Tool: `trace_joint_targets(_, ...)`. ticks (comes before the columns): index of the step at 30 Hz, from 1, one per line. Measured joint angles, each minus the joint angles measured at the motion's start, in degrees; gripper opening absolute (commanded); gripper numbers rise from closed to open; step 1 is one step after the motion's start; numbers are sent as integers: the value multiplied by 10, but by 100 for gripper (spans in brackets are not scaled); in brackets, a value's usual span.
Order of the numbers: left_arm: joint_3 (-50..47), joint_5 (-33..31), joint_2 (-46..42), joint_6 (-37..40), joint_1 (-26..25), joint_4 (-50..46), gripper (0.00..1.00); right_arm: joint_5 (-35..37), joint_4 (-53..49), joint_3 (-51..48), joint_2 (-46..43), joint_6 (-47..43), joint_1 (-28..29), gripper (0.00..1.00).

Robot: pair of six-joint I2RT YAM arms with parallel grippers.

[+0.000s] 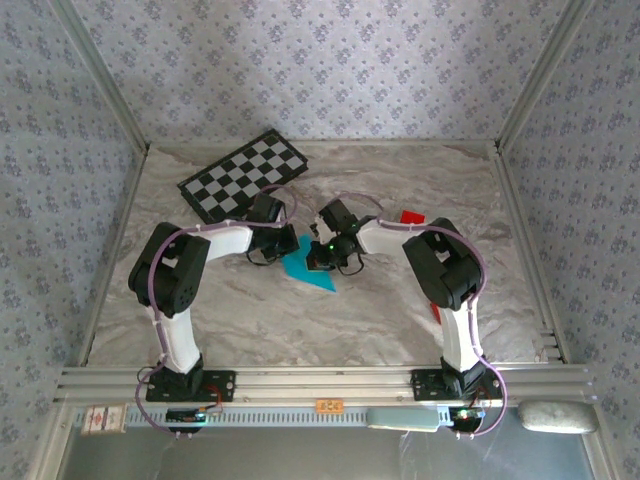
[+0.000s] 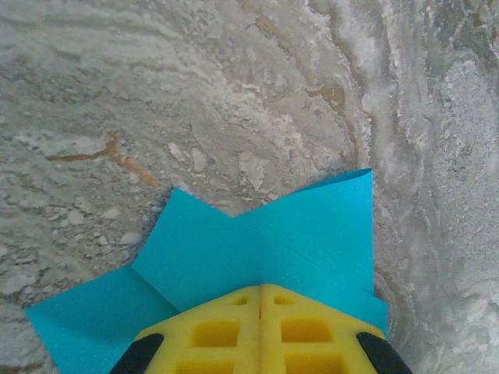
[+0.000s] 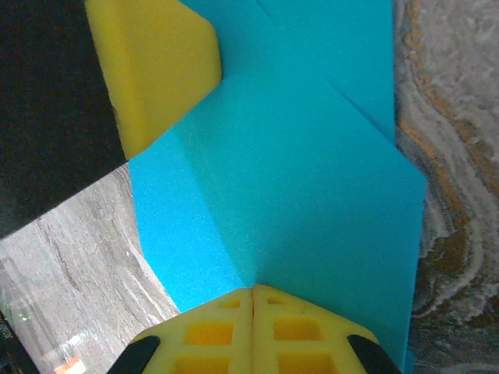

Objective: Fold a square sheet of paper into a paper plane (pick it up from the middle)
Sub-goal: Fourth fold the wing at the center of the table, then pick up the paper from the center of the table.

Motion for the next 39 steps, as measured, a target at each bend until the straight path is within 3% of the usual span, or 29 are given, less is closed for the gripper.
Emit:
trace_joint_targets(13, 27, -8, 12, -4, -3, -39, 4, -24, -4, -128, -91, -26, -19, 5)
trace_joint_targets(18, 31, -5, 11, -2, -3, -42, 8, -25, -31, -153, -123, -32, -23, 8)
trace_joint_targets(25, 43, -2, -12, -6, -4, -73, 28, 1, -16, -161, -201, -41, -31, 31)
trace_joint_targets(32, 24, -2, -158, -44, 19, -59, 50, 8, 57, -161, -212, -20, -63, 44)
trace_joint_targets(39, -92, -13, -305, -89, 82, -34, 67, -30, 129, -150, -128, 5, -82, 43)
